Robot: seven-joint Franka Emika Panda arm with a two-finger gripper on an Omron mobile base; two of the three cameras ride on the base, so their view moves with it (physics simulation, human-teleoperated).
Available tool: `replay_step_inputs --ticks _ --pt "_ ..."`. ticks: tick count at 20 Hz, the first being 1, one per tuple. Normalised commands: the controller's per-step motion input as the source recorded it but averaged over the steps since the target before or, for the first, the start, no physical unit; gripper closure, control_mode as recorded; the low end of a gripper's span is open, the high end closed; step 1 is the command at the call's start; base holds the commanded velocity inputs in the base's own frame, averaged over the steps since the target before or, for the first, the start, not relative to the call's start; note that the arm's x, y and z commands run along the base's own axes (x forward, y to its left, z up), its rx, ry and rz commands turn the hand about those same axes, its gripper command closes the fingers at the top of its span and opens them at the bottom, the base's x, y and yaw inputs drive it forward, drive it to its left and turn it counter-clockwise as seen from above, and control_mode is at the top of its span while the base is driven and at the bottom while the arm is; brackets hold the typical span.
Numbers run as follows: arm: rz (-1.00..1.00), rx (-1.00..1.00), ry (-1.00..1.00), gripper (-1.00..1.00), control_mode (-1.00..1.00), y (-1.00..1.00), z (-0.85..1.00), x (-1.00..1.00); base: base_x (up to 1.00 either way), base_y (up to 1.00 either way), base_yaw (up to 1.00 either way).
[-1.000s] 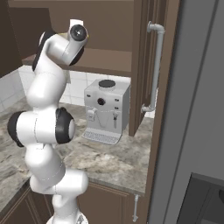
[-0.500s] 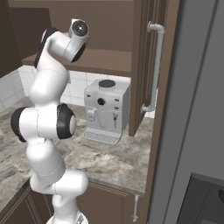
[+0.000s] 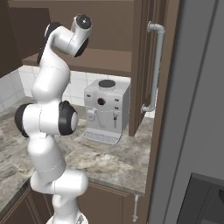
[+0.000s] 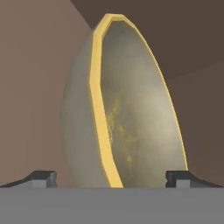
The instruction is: Pick up the bowls from the cabinet and place each bowl in front of a stool on the dining counter.
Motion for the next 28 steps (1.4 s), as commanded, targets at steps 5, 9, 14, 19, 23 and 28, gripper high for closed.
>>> replay_step_inputs --ticks 5,9,14,19,23,28 --pt "0.03 0.00 0.04 -1.00 -1.00 0.08 -0.19 0.12 0.00 0.00 0.00" --pt "0.03 0.00 0.01 1.00 -1.00 0.09 -0.19 0.14 0.00 0.00 0.00" --pt "0.03 0.00 0.00 1.00 -1.00 0.10 -0.15 0.11 0.00 0.00 0.00" --pt "0.03 0.00 0.00 1.00 -1.00 0.12 -0.17 0.11 0.00 0.00 0.00" --pt "0.02 0.00 -0.01 1.00 -1.00 0.09 -0.09 0.05 0.00 0.00 0.00" --pt "0.00 0.00 -0.17 1.00 -1.00 0.00 0.00 -0.06 0.00 0.00 0.00"
